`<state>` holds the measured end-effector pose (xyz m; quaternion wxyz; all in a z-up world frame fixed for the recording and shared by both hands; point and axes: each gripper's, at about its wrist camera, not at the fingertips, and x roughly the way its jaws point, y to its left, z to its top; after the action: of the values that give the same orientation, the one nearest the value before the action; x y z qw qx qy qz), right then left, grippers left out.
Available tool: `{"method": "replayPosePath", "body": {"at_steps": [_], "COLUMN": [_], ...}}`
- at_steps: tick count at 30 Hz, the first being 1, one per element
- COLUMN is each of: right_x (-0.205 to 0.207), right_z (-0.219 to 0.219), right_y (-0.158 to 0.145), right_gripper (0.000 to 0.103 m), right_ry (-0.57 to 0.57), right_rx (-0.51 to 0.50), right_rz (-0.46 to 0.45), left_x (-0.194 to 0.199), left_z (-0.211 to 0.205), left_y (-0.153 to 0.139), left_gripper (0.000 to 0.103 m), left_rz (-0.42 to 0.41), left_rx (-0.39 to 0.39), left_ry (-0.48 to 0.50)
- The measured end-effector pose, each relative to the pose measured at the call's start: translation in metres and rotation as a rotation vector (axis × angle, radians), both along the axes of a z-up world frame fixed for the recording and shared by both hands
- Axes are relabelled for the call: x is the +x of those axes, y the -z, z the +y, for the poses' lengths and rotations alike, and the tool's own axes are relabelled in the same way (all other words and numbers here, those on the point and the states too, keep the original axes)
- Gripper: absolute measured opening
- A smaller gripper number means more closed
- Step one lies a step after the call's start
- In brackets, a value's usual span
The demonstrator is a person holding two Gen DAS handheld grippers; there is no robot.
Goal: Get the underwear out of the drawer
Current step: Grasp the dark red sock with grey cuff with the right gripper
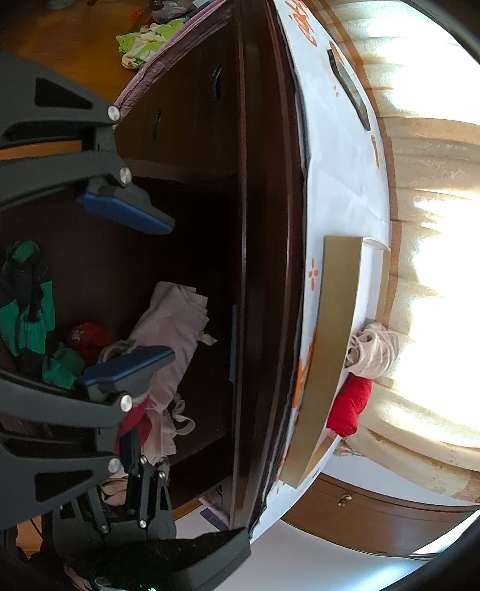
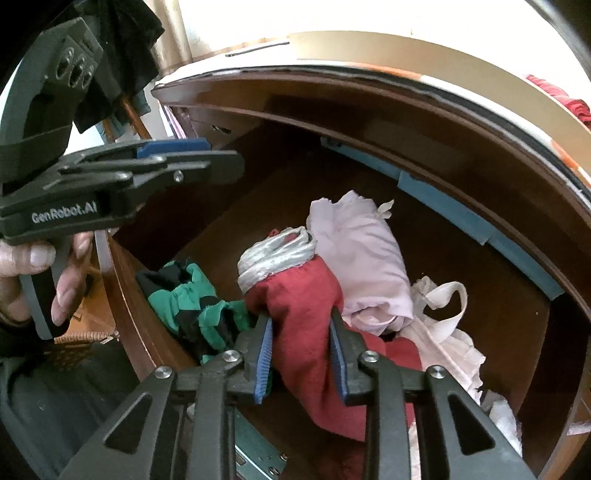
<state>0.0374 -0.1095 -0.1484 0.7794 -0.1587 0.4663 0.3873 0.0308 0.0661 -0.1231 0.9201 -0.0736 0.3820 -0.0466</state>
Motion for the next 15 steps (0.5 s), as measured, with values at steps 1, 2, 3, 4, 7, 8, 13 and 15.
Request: {"method": "replayPosePath", "body": {"at_steps": [1, 2, 3, 4, 7, 8, 13, 15], "right_x": [-0.001, -0.001, -0.001, -0.002, -0.002, -0.002, -0.004, -0.003], "right_z": [-0.001, -0.003, -0.005, -0.006, -0.010, -0.011, -0.017, -0.021], "right_y": [-0.002, -0.003, -0.005, -0.007, -0.013, -0.015, -0.023, -0.025], "right_gripper": [0.029, 0.029, 0.029, 0.028, 0.028, 0.028, 0.027, 0.027], "right_ry": [0.004, 0.007, 0.013, 0.017, 0.031, 0.036, 0.056, 0.065], "right_rx": [0.003, 0.007, 0.012, 0.015, 0.031, 0.034, 0.053, 0.061], "right_rz": [-0.008, -0.015, -0.021, -0.027, -0.040, -0.045, -0.068, -0.074], "left_x": [0.000, 0.000, 0.001, 0.001, 0.002, 0.002, 0.006, 0.008], "left_z": [-0.001, -0.001, -0.002, -0.003, -0.006, -0.007, -0.014, -0.017], "left_y": [0.001, 0.001, 0.002, 0.002, 0.003, 0.003, 0.003, 0.003], "left_gripper": [0.063, 0.063, 0.063, 0.063, 0.063, 0.063, 0.063, 0.063], "left_rz": [0.003, 0.006, 0.008, 0.010, 0.015, 0.016, 0.027, 0.032], "left_rx": [0.001, 0.002, 0.002, 0.004, 0.007, 0.009, 0.024, 0.032], "left_ry": [-0.001, -0.002, -0.002, -0.002, 0.001, 0.003, 0.010, 0.016]}}
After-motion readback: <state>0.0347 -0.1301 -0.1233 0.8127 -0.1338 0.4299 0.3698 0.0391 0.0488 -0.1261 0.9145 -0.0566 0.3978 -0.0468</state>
